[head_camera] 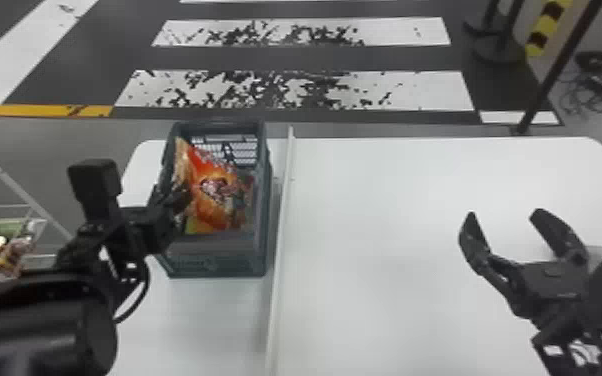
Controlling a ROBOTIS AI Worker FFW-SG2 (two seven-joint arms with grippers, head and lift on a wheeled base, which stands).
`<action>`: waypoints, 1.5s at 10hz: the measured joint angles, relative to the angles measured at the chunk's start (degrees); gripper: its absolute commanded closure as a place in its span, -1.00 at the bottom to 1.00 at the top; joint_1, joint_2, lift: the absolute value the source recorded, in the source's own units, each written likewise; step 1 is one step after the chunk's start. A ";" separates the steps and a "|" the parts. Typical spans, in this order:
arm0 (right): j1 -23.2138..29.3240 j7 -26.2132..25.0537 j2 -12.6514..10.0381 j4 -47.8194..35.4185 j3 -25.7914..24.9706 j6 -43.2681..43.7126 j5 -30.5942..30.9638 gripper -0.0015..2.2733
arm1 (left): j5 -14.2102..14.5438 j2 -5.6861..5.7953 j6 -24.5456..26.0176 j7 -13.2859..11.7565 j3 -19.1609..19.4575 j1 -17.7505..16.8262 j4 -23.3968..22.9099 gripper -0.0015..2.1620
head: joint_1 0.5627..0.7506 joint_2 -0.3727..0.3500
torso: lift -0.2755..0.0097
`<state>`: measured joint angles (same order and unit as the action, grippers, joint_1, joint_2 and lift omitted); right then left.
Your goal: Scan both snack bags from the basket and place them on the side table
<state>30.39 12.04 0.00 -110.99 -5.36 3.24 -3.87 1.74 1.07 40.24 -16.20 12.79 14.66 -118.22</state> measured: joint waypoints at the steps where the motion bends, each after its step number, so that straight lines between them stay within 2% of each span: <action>1: 0.02 0.00 0.00 -0.02 0.00 -0.01 0.00 -0.94 | -0.28 0.07 0.96 0.07 0.06 -0.02 -0.15 0.98 | 0.41 0.23 | 0.41; 3: 0.03 0.00 0.00 -0.02 0.06 -0.04 0.00 -0.94 | 0.84 0.16 0.83 0.81 0.64 0.08 -2.01 0.98 | 0.41 0.25 | 0.41; 6: 0.08 0.00 0.00 -0.01 0.55 0.06 0.00 -0.94 | 3.81 0.18 1.95 2.02 1.57 -0.15 -8.95 0.98 | 0.41 0.27 | 0.41; 9: 0.11 0.00 0.00 -0.01 0.99 0.09 0.07 -0.94 | 10.68 0.42 11.39 1.57 5.05 1.53 -18.35 0.98 | 0.41 0.27 | 0.41; 10: 0.11 0.00 0.00 -0.02 1.16 0.13 0.09 -0.94 | 13.07 0.52 16.04 1.65 6.48 2.04 -22.18 0.98 | 0.41 0.27 | 0.41; 13: 0.11 0.00 0.00 -0.24 1.60 0.03 0.16 -0.94 | 13.90 0.63 27.85 1.75 8.52 3.57 -33.84 0.98 | 0.41 0.26 | 0.41; 15: 0.23 -0.04 0.00 -1.08 2.00 -0.54 0.32 -0.94 | 14.00 0.68 32.94 2.07 9.12 4.50 -39.16 0.98 | 0.41 0.27 | 0.41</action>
<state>30.62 12.00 0.00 -112.06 -3.36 2.70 -3.54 15.74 1.75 73.18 -14.13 21.91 19.17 -157.39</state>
